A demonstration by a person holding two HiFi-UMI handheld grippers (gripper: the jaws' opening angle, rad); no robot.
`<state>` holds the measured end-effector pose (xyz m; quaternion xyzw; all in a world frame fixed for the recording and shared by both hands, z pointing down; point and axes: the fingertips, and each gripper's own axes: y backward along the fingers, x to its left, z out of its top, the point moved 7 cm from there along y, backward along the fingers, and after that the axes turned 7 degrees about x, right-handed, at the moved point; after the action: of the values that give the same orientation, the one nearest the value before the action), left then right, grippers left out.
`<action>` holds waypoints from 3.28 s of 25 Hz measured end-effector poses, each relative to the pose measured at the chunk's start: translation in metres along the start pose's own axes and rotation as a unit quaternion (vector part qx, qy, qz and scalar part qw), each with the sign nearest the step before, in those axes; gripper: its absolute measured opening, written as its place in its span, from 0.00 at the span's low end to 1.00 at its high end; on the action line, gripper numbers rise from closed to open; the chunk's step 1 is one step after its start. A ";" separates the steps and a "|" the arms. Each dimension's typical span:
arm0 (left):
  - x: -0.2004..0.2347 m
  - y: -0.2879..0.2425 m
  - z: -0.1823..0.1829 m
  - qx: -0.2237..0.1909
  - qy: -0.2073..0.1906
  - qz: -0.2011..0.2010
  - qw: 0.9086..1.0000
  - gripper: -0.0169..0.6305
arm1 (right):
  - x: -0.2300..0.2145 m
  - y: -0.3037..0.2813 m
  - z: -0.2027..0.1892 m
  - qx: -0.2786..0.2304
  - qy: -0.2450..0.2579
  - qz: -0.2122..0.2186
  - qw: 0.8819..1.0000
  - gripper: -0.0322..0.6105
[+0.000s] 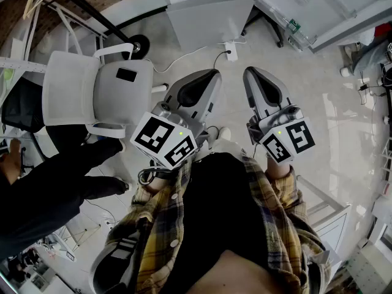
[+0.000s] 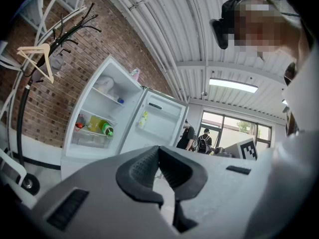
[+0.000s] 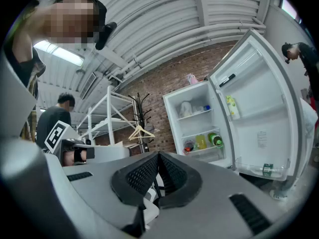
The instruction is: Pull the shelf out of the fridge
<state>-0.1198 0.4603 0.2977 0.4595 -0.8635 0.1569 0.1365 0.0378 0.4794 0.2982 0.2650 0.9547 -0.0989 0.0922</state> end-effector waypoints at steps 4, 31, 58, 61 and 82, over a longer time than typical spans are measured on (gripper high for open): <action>-0.001 0.001 -0.002 0.004 0.000 0.003 1.000 0.03 | 0.000 0.001 -0.003 0.003 -0.005 0.001 1.000 0.08; -0.034 0.009 -0.026 -0.032 0.013 0.104 0.994 0.03 | -0.040 0.046 -0.021 0.011 -0.064 0.057 0.996 0.08; 0.151 -0.057 0.071 -0.024 -0.002 0.029 0.999 0.03 | -0.079 -0.146 0.033 -0.018 -0.053 -0.011 0.998 0.08; 0.168 -0.057 0.073 -0.018 0.002 0.025 1.000 0.03 | -0.079 -0.161 0.031 -0.018 -0.066 -0.018 0.997 0.08; 0.224 -0.173 0.106 -0.033 0.023 0.090 0.995 0.03 | -0.213 -0.251 0.058 0.014 -0.097 0.039 0.994 0.08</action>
<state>-0.1058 0.1583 0.3117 0.3718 -0.9025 0.1504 0.1571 0.0935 0.1511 0.3259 0.2926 0.9287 -0.1341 0.1841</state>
